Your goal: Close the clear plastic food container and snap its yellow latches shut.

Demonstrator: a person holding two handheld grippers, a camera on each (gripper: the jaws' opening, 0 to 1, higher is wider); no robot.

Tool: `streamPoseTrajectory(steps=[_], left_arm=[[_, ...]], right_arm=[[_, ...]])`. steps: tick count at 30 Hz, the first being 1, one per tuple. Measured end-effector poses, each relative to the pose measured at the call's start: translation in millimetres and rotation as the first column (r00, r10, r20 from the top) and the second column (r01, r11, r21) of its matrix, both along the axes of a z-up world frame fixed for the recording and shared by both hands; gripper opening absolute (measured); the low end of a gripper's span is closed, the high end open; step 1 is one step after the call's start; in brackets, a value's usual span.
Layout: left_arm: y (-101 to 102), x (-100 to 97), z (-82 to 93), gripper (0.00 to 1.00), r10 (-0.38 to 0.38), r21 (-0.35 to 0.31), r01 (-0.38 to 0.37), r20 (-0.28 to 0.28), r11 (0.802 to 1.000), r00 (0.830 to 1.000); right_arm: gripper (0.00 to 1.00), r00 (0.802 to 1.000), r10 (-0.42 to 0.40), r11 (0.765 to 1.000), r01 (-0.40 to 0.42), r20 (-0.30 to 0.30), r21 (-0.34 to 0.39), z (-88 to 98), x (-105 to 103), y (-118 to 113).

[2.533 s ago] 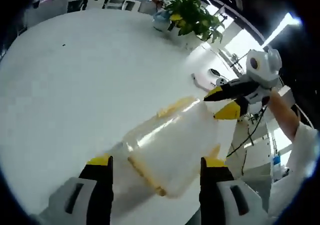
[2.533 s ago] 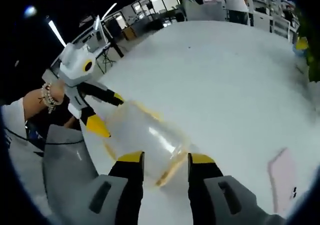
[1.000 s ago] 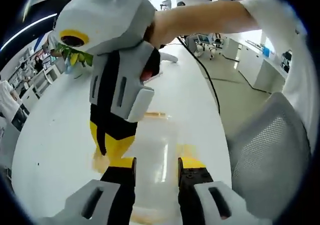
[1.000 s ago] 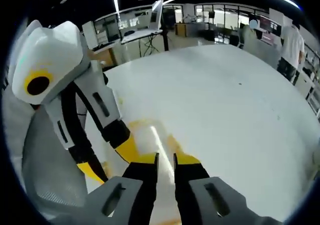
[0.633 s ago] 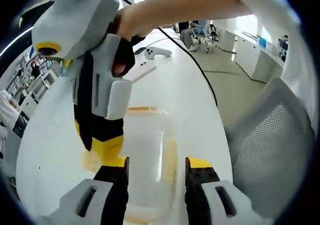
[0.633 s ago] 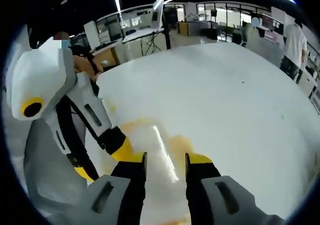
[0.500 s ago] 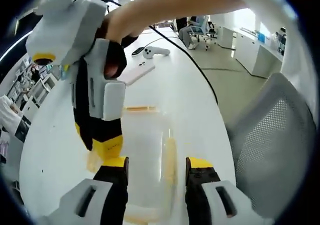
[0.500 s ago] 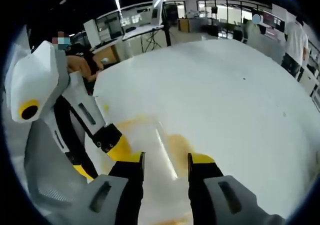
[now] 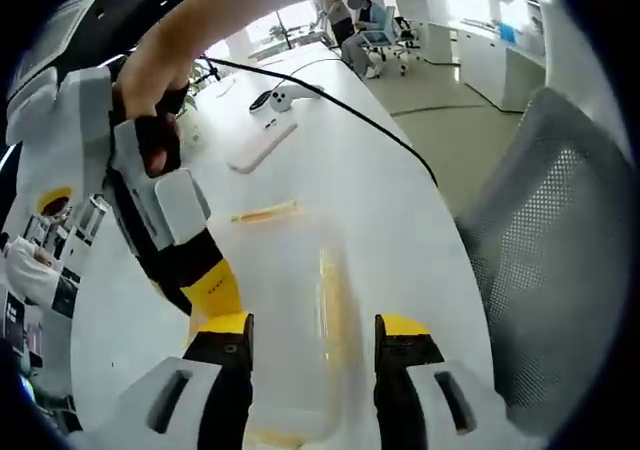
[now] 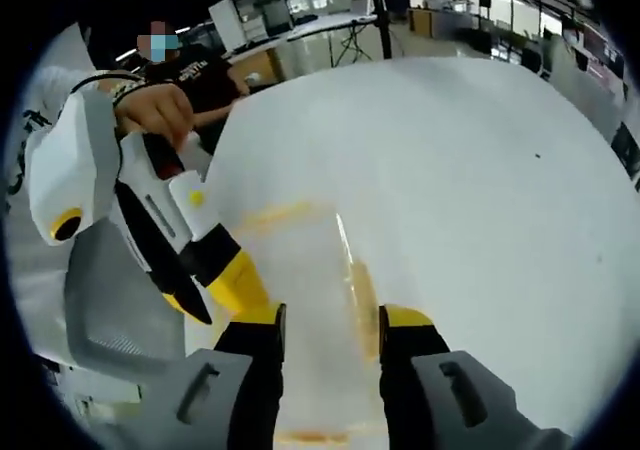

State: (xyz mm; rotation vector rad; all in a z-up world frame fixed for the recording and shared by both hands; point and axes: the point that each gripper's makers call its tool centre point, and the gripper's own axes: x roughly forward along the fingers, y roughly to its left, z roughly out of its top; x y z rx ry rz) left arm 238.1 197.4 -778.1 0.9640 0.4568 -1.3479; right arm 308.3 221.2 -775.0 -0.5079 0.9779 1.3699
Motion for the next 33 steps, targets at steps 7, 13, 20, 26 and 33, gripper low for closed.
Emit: streamPoseTrajectory(steps=[7,13,20,26,33], left_arm=[[-3.6,6.2,1.2,0.37,-0.004,-0.024,0.006,0.085,1.000,0.996],[-7.0,7.1,-0.1,0.36,-0.026,-0.021,0.029,0.140,0.999,0.990],[-6.3,6.8,-4.1,0.37,-0.053,0.016,0.050,0.213,0.999,0.976],[-5.9,7.8,-4.6,0.36,-0.046,0.013,0.045,0.207,0.999,0.977],[-5.5,7.9,-6.0,0.35,-0.034,0.012,0.032,0.214,0.999,0.976]], right_arm=[[0.38,0.997,0.004,1.000,-0.004,-0.072,-0.006,-4.4,9.9,-3.3],[0.39,0.994,0.020,1.000,-0.021,-0.108,-0.004,-5.9,9.2,-3.0],[0.36,0.982,0.028,1.000,-0.028,-0.184,0.006,-9.2,8.8,-1.6],[0.36,0.978,0.029,1.000,-0.025,-0.209,0.018,-9.9,4.0,0.2],[0.36,0.972,0.031,0.999,-0.024,-0.231,0.030,-12.1,0.6,1.8]])
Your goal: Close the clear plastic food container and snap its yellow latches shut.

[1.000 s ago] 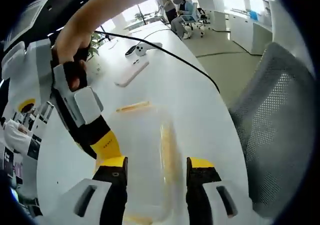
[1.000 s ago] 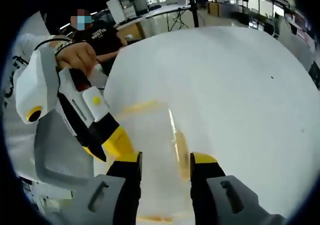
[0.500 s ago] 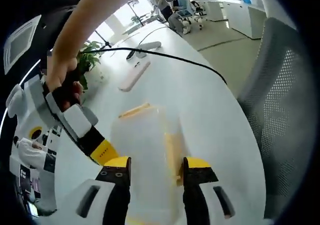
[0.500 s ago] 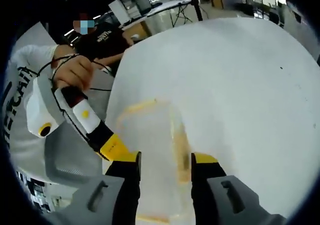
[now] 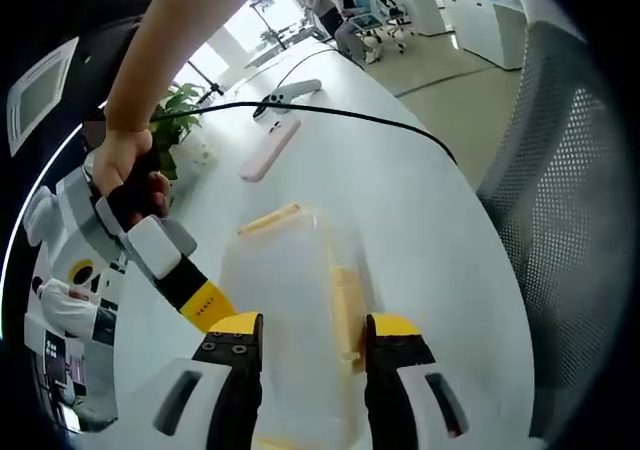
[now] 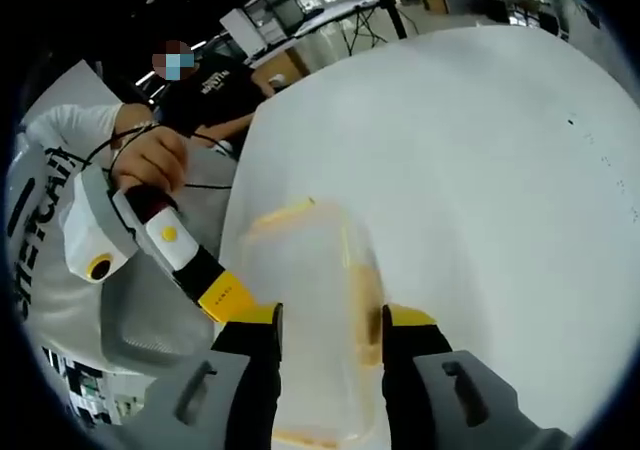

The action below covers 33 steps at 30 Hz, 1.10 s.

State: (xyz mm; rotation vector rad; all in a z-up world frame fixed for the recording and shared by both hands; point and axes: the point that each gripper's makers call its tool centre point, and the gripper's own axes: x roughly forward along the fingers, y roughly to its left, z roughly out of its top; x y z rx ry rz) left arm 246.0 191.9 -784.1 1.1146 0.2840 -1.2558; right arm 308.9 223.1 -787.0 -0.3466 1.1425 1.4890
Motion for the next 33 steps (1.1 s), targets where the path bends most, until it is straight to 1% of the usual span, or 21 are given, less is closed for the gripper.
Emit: streamPoseTrajectory(steps=[1,2,3,5,11,12,13,15,18,21,23,24,25,26,29,30,33], left_arm=[[0.2,-0.1,0.0,0.35,0.002,-0.001,-0.002,-0.003,1.000,1.000],[0.2,0.0,0.0,0.35,0.002,-0.001,-0.002,-0.001,1.000,1.000],[0.4,0.0,0.1,0.35,0.006,0.000,-0.006,0.002,1.000,1.000],[0.5,-0.3,0.0,0.34,0.011,0.004,-0.011,0.008,1.000,1.000],[0.6,0.9,0.0,0.33,0.015,0.006,-0.015,0.013,1.000,1.000],[0.4,1.0,-0.2,0.33,0.018,0.008,-0.019,0.013,1.000,1.000],[-0.6,4.3,-0.3,0.31,0.026,0.008,-0.026,0.044,1.000,0.999],[-0.7,-1.1,1.3,0.31,0.002,0.016,-0.002,0.041,1.000,0.999],[-0.1,0.3,0.5,0.31,-0.004,0.025,0.003,0.037,1.000,0.999],[0.6,1.5,-0.3,0.31,0.001,0.021,-0.002,0.034,1.000,0.999],[0.6,1.7,-0.3,0.31,0.007,0.020,-0.008,0.042,1.000,0.999],[0.6,1.9,-0.4,0.31,0.007,0.021,-0.008,0.046,1.000,0.999],[-1.1,0.2,0.0,0.31,-0.003,0.016,0.002,0.053,1.000,0.999],[0.1,-0.7,0.0,0.31,-0.001,0.019,0.000,0.056,1.000,0.998],[0.2,0.3,-0.2,0.31,0.000,0.018,0.000,0.053,1.000,0.999],[0.4,0.4,-0.3,0.31,0.002,0.018,-0.003,0.051,1.000,0.999],[0.2,0.9,-0.3,0.32,0.004,0.015,-0.005,0.053,1.000,0.999]], right_arm=[[0.36,0.999,-0.017,1.000,0.017,-0.033,-0.027,-2.0,-2.3,-1.5],[0.36,0.999,-0.026,0.999,0.025,-0.044,-0.019,-1.5,-1.8,-0.1],[0.35,1.000,0.000,1.000,0.000,-0.024,-0.006,-1.0,-2.7,-0.4],[0.35,1.000,0.008,1.000,-0.008,-0.012,-0.015,-0.5,-4.8,0.7],[0.33,1.000,0.016,1.000,-0.016,-0.008,-0.016,-0.1,-7.9,0.5],[0.33,1.000,0.014,1.000,-0.015,-0.009,-0.016,-0.4,-4.7,-0.1],[0.33,1.000,0.010,1.000,-0.010,-0.005,-0.012,-0.9,-3.3,0.5],[0.33,1.000,0.010,1.000,-0.011,-0.011,-0.010,1.0,-3.7,0.5],[0.32,1.000,0.013,1.000,-0.013,-0.017,-0.011,0.6,-2.4,-0.1],[0.31,1.000,0.011,1.000,-0.012,-0.028,-0.010,1.3,-3.5,-1.0],[0.31,0.999,0.009,1.000,-0.009,-0.032,-0.007,1.3,-2.7,-1.6],[0.29,0.999,0.007,1.000,-0.007,-0.035,-0.007,1.5,-2.6,-1.9],[0.29,0.998,-0.012,1.000,0.012,-0.068,-0.003,2.5,0.3,0.0],[0.29,0.998,0.014,1.000,-0.013,-0.057,0.013,1.8,3.5,1.7],[0.29,0.998,0.009,1.000,-0.008,-0.061,0.016,-1.3,8.9,-3.0],[0.29,0.998,-0.011,1.000,0.012,-0.054,0.015,-0.8,6.8,-0.3],[0.30,0.998,-0.024,1.000,0.025,-0.050,0.014,-2.2,9.6,-2.1]])
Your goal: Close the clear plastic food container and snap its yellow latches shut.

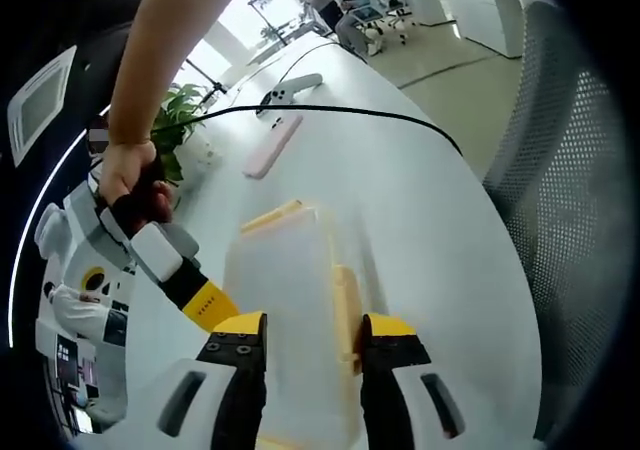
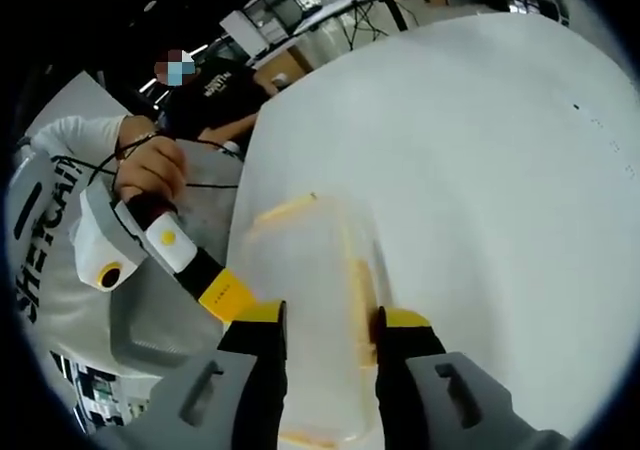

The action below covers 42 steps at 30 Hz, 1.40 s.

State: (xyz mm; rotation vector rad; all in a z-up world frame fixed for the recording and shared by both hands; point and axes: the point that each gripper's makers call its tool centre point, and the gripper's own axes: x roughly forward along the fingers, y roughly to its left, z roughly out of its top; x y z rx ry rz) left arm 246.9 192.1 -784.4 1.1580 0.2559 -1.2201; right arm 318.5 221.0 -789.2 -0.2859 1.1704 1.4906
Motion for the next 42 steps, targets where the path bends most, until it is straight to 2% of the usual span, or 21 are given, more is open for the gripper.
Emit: streamPoseTrajectory(steps=[1,4,5,6,7,8,10,14,17,19,22,23,25,27,29,32,36,39,42], left_arm=[[0.0,0.1,0.0,0.32,0.000,0.000,0.000,0.000,1.000,1.000],[0.5,0.8,0.5,0.32,-0.006,0.004,0.006,0.001,1.000,1.000],[0.9,1.7,0.9,0.33,-0.008,0.002,0.008,-0.001,1.000,1.000],[1.8,2.3,1.4,0.33,-0.005,-0.008,0.005,-0.013,1.000,1.000],[2.3,2.3,1.3,0.33,-0.015,-0.008,0.015,-0.012,1.000,1.000],[2.7,2.4,1.9,0.33,-0.024,-0.013,0.024,-0.016,1.000,1.000],[3.3,2.9,3.3,0.33,-0.032,-0.019,0.032,-0.032,0.999,0.999],[2.5,2.1,5.5,0.34,-0.030,-0.033,0.028,-0.067,0.999,0.997],[3.7,-5.1,1.7,0.42,-0.031,-0.032,0.027,-0.110,0.999,0.994],[4.9,-6.5,0.8,0.49,-0.021,-0.027,0.018,-0.115,0.999,0.993],[7.2,-4.6,5.0,0.50,-0.009,-0.038,0.004,-0.127,0.999,0.992],[7.0,-4.8,7.4,0.51,0.015,-0.064,-0.026,-0.167,0.998,0.986],[7.3,-3.9,13.4,0.52,0.030,-0.092,-0.049,-0.200,0.995,0.979],[10.5,1.9,18.5,0.57,0.051,-0.098,-0.071,-0.196,0.993,0.979],[11.8,8.0,27.6,0.63,0.056,-0.130,-0.082,-0.193,0.988,0.980],[19.6,18.6,36.3,0.63,0.087,-0.146,-0.121,-0.217,0.982,0.972],[34.7,35.1,37.3,0.66,0.152,-0.116,-0.184,-0.243,0.976,0.958],[42.3,44.6,36.4,0.71,0.193,-0.097,-0.229,-0.287,0.969,0.938],[46.6,48.1,35.6,0.72,0.208,-0.081,-0.248,-0.333,0.965,0.920]], right_arm=[[0.31,0.999,-0.004,1.000,0.004,0.032,0.001,-0.4,-2.6,0.1],[0.31,0.998,-0.020,1.000,0.019,0.065,0.015,0.7,-15.6,2.2],[0.32,0.999,-0.031,0.999,0.030,0.017,0.030,4.0,-14.8,2.7],[0.32,0.999,-0.036,0.999,0.035,0.029,0.040,4.6,-14.3,2.6],[0.33,0.999,-0.041,0.998,0.041,-0.001,0.046,6.6,-9.1,2.3],[0.33,0.999,-0.046,0.997,0.045,0.016,0.055,7.4,-4.5,1.9],[0.33,0.996,-0.025,0.997,0.019,0.087,0.074,8.9,-10.9,6.2],[0.32,0.988,-0.005,0.997,-0.007,0.154,0.072,13.2,-12.6,7.2],[0.34,0.982,-0.022,0.998,0.010,0.190,0.062,13.0,-6.0,3.6],[0.39,0.971,-0.045,0.997,0.031,0.235,0.065,14.8,0.1,-0.1],[0.45,0.964,-0.070,0.995,0.050,0.255,0.081,21.8,2.1,-4.7],[0.47,0.960,-0.080,0.995,0.060,0.267,0.083,24.8,2.6,-8.1],[0.52,0.947,-0.085,0.995,0.064,0.309,0.079,29.5,4.6,-15.9],[0.62,0.943,-0.085,0.995,0.063,0.320,0.079,33.2,2.2,-22.1],[0.64,0.940,-0.088,0.995,0.068,0.330,0.072,37.2,-2.1,-29.4],[0.64,0.928,-0.079,0.996,0.061,0.363,0.060,43.0,-8.9,-40.5],[0.71,0.921,-0.059,0.998,0.053,0.384,0.025,42.7,-18.4,-51.6],[0.77,0.911,-0.026,0.999,0.037,0.411,-0.018,36.5,-24.0,-58.8],[0.77,0.914,-0.009,0.998,0.031,0.406,-0.048,30.9,-31.6,-63.1]])
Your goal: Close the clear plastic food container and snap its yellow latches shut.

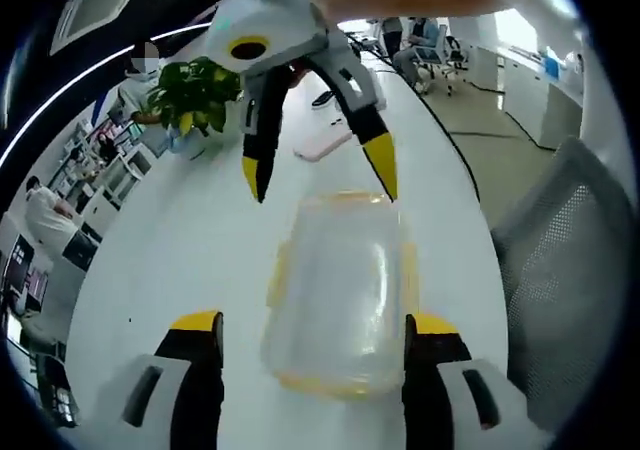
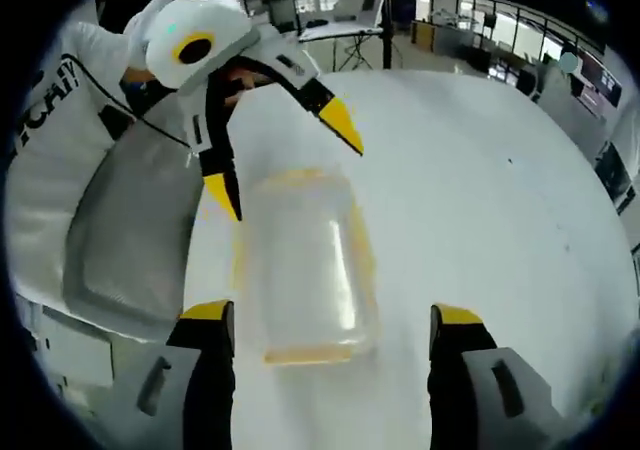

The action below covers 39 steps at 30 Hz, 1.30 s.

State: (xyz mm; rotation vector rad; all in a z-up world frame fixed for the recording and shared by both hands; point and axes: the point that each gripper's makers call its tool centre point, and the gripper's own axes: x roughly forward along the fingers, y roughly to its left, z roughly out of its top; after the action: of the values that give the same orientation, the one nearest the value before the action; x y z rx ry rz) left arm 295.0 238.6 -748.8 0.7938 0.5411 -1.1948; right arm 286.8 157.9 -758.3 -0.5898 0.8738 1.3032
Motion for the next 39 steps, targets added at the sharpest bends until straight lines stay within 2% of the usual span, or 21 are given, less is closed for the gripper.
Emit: streamPoseTrajectory(steps=[2,3,6,9,12,16,25,29,32,39], left_arm=[[1.6,-6.5,-4.5,0.73,-0.018,0.005,0.018,-0.075,1.000,0.997],[5.0,-8.8,-9.0,0.74,-0.021,0.033,0.024,-0.108,0.999,0.994],[9.1,-8.2,-15.9,0.73,-0.056,0.089,0.064,-0.089,0.994,0.994],[7.6,-7.3,-18.9,0.73,-0.065,0.107,0.075,-0.088,0.991,0.994],[7.0,-13.9,-23.5,0.73,-0.080,0.120,0.097,-0.142,0.988,0.987],[8.0,-15.6,-28.1,0.72,-0.105,0.148,0.123,-0.120,0.981,0.987],[10.0,-14.7,-38.2,0.70,-0.107,0.184,0.134,-0.150,0.974,0.983],[9.7,-15.3,-39.8,0.71,-0.113,0.195,0.140,-0.143,0.971,0.983],[9.4,-14.8,-41.1,0.72,-0.122,0.200,0.149,-0.142,0.968,0.982],[9.5,-14.1,-42.2,0.72,-0.125,0.208,0.153,-0.143,0.966,0.982]], right_arm=[[0.78,1.000,0.007,1.000,-0.007,-0.002,-0.015,-2.6,-4.2,-1.2],[0.78,1.000,0.012,1.000,-0.012,-0.003,-0.019,-3.4,-6.2,-1.0],[0.79,0.999,0.036,0.999,-0.035,0.005,-0.038,-7.6,-10.7,0.8],[0.79,0.998,0.064,0.996,-0.063,0.014,-0.064,-12.0,-14.3,2.2],[0.79,0.997,0.076,0.994,-0.075,0.009,-0.080,-16.8,-17.0,2.6],[0.77,0.996,0.089,0.991,-0.088,0.002,-0.097,-20.7,-20.5,1.4],[0.77,0.994,0.113,0.986,-0.112,0.006,-0.124,-30.4,-20.1,2.9],[0.76,0.993,0.115,0.985,-0.113,0.008,-0.129,-32.6,-19.9,3.0],[0.72,0.991,0.130,0.982,-0.123,0.039,-0.142,-33.4,-14.8,1.8],[0.71,0.990,0.137,0.980,-0.131,0.034,-0.148,-34.0,-15.7,0.9]])
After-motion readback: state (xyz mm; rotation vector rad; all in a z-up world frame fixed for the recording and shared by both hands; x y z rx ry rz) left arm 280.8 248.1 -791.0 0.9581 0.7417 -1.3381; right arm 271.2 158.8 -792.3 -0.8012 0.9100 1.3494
